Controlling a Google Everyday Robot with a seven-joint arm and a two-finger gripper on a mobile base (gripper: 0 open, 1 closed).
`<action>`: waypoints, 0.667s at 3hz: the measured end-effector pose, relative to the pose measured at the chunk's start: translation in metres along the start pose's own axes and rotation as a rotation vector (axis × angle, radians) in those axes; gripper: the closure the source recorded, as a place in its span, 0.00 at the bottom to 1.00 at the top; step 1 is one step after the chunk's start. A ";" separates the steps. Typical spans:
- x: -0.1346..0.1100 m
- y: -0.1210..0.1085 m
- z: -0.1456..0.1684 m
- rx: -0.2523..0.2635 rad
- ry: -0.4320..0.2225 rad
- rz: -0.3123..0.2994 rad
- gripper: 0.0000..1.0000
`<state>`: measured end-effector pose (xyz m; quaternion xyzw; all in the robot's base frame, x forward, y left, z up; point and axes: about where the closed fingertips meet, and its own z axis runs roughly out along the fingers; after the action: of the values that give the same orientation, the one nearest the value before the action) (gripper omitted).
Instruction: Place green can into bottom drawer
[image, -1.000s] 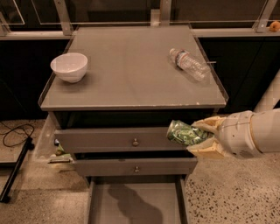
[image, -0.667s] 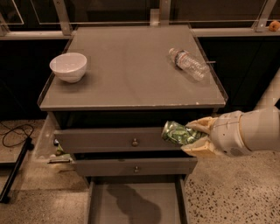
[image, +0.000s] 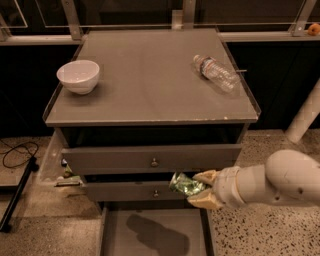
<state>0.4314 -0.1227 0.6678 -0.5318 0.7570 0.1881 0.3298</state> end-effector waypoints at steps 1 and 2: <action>0.035 0.010 0.049 -0.008 -0.024 0.025 1.00; 0.076 0.013 0.089 -0.028 -0.031 0.073 1.00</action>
Offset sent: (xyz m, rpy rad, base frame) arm -0.0019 0.0047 -0.1887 0.0876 0.1074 -0.0618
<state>0.4293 -0.1129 0.5506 -0.5054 0.7681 0.2188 0.3267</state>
